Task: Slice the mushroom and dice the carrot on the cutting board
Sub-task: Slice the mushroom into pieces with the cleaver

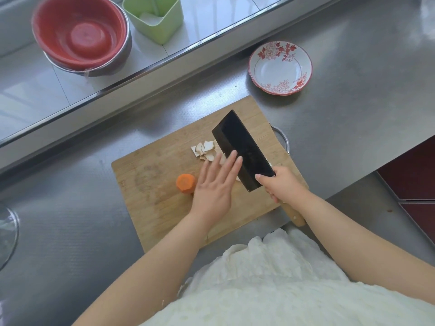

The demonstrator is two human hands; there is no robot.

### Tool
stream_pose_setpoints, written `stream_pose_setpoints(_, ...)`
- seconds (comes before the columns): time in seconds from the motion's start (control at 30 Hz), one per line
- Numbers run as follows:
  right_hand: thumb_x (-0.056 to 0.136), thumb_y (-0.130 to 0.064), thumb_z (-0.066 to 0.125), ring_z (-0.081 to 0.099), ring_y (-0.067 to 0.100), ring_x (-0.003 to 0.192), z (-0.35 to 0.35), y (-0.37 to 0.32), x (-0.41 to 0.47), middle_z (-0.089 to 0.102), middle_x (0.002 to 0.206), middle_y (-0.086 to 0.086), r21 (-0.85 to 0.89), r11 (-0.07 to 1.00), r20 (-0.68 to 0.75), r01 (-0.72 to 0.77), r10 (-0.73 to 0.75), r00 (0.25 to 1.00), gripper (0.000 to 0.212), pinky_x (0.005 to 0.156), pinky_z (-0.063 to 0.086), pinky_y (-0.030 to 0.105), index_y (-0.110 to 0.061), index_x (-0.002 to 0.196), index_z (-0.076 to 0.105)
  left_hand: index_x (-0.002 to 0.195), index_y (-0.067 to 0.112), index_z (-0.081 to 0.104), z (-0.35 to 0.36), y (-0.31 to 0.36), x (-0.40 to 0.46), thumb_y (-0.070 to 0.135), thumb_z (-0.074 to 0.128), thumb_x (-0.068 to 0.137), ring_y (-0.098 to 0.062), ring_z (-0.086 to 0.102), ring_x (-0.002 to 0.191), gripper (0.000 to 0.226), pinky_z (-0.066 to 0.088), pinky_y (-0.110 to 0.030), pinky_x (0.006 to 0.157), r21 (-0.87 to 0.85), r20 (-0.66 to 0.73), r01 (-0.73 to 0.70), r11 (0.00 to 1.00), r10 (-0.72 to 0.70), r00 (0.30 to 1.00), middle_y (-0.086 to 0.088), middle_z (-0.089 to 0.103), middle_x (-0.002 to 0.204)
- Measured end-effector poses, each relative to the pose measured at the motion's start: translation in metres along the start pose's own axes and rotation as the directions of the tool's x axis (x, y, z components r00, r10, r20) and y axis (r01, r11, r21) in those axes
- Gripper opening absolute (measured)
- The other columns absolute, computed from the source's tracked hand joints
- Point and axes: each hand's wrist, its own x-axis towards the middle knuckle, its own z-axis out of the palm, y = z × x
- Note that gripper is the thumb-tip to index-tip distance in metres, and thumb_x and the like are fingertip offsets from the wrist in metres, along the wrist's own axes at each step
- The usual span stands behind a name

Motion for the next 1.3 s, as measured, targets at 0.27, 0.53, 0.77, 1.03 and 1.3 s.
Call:
stream_pose_setpoints(0.27, 0.096, -0.024, 0.055, 0.04, 0.016, 0.044, -0.01, -0.001, -0.018, 0.043, 0.056, 0.004, 0.258, 0.965, -0.065, -0.046, 0.065, 0.996, 0.01, 0.047, 0.04, 0.029, -0.014, 0.094, 0.053, 0.15, 0.017, -0.02, 0.012, 0.005, 0.031, 0.002, 0.024, 0.091, -0.025, -0.023, 0.145, 0.075, -0.017, -0.045, 0.116, 0.103, 0.203, 0.139, 0.985, -0.158, 0.967, 0.001, -0.022, 0.159)
stream_pose_setpoints(0.53, 0.094, -0.026, 0.056, 0.041, 0.014, 0.042, -0.024, 0.007, -0.024, 0.044, 0.053, 0.002, 0.258, 0.966, -0.074, -0.019, 0.039, 0.997, 0.017, 0.046, 0.042, 0.027, -0.01, 0.101, 0.056, 0.153, 0.02, -0.013, 0.004, 0.018, 0.055, -0.001, 0.032, 0.085, -0.024, -0.017, 0.147, 0.084, -0.009, -0.047, 0.118, 0.06, 0.106, 0.032, 0.998, -0.038, 0.994, 0.006, -0.014, 0.161)
stream_pose_setpoints(0.77, 0.093, -0.028, 0.058, 0.043, 0.015, 0.042, -0.021, 0.014, -0.026, 0.045, 0.051, 0.002, 0.208, 0.978, -0.145, -0.005, 0.036, 0.989, 0.017, 0.049, 0.046, 0.029, -0.011, 0.093, 0.058, 0.146, 0.014, 0.039, 0.005, 0.008, 0.04, 0.016, 0.045, 0.098, -0.028, 0.01, 0.148, 0.048, -0.006, -0.043, 0.118, 0.099, 0.042, 0.082, 0.992, -0.087, 0.995, -0.005, 0.022, 0.159)
stream_pose_setpoints(1.03, 0.091, -0.03, 0.051, 0.051, 0.018, 0.06, -0.004, 0.016, -0.03, 0.048, 0.057, -0.004, -0.343, 0.938, -0.278, 0.048, -0.15, 0.949, 0.014, 0.059, 0.043, 0.034, -0.018, 0.085, 0.053, 0.103, 0.021, 0.07, -0.015, -0.016, 0.025, -0.004, 0.066, 0.075, -0.029, 0.052, 0.103, 0.037, 0.046, -0.043, 0.086, -0.269, -0.196, 0.2, 0.942, -0.257, 0.946, 0.002, 0.065, 0.103)
stream_pose_setpoints(1.3, 0.09, -0.042, 0.054, 0.063, 0.015, 0.095, 0.02, 0.025, -0.04, 0.066, 0.102, -0.012, -0.622, 0.738, -0.255, 0.263, -0.509, 0.822, 0.045, 0.072, 0.047, 0.031, -0.027, 0.132, 0.052, 0.115, 0.019, 0.063, -0.028, -0.037, -0.017, -0.001, 0.048, 0.091, -0.008, 0.044, 0.109, 0.035, 0.041, -0.033, 0.097, -0.588, -0.225, 0.37, 0.719, -0.585, 0.78, 0.013, 0.058, 0.107)
